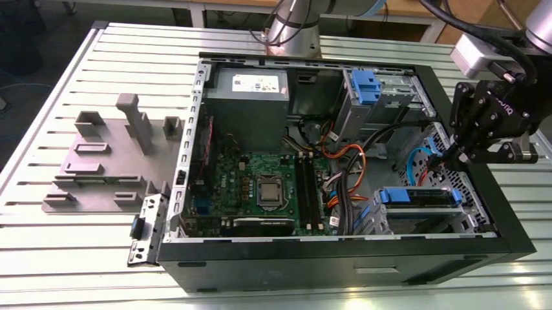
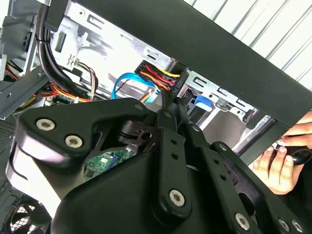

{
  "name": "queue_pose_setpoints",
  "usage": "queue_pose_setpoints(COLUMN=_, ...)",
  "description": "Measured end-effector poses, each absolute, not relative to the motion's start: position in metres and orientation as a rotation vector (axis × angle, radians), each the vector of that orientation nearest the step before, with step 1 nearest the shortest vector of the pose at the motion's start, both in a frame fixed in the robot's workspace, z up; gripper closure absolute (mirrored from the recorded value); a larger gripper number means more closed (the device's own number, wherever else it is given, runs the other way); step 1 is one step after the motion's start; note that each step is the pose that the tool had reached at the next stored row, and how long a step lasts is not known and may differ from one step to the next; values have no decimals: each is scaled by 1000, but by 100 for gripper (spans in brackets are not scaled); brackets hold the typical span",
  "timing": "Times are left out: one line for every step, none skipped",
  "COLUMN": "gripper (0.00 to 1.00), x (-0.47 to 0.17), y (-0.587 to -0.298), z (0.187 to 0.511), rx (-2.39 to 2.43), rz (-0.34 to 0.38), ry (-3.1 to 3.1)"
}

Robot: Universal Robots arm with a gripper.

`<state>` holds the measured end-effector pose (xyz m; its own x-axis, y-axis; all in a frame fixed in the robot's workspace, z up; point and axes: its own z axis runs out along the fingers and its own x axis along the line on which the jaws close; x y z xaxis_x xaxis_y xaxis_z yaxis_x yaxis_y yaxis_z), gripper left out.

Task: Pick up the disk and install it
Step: 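Insert the first disk wire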

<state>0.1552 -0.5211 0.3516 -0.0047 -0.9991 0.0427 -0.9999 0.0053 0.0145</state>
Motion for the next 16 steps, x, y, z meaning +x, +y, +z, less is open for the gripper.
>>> queue_pose_setpoints(gripper=84, x=155, y=-521, z=352, rx=2187, rz=31, ry=-2198)
queue_pose_setpoints(gripper=84, x=155, y=-521, z=352, rx=2187, rz=31, ry=-2198)
queue_pose_setpoints(gripper=84, x=155, y=-521, z=352, rx=2187, rz=31, ry=-2198)
queue_pose_setpoints(gripper=84, x=155, y=-521, z=352, rx=2187, rz=31, ry=-2198)
queue_pose_setpoints(gripper=84, x=155, y=-521, z=352, rx=2187, rz=31, ry=-2198)
queue_pose_setpoints(gripper=84, x=155, y=-521, z=352, rx=2187, rz=31, ry=-2198)
queue_pose_setpoints(gripper=83, x=155, y=-521, z=351, rx=2187, rz=31, ry=-2198)
queue_pose_setpoints(gripper=83, x=155, y=-521, z=352, rx=2187, rz=31, ry=-2198)
queue_pose_setpoints(gripper=77, x=155, y=-521, z=352, rx=2187, rz=31, ry=-2198)
queue_pose_setpoints(gripper=77, x=155, y=-521, z=351, rx=2187, rz=31, ry=-2198)
queue_pose_setpoints(gripper=71, x=155, y=-521, z=351, rx=2187, rz=31, ry=-2198)
queue_pose_setpoints(gripper=71, x=155, y=-521, z=351, rx=2187, rz=31, ry=-2198)
queue_pose_setpoints(gripper=71, x=156, y=-521, z=351, rx=2187, rz=31, ry=-2198)
queue_pose_setpoints(gripper=71, x=156, y=-521, z=351, rx=2187, rz=31, ry=-2198)
queue_pose_setpoints(gripper=71, x=156, y=-521, z=351, rx=2187, rz=31, ry=-2198)
queue_pose_setpoints(gripper=71, x=156, y=-521, z=351, rx=2187, rz=32, ry=-2198)
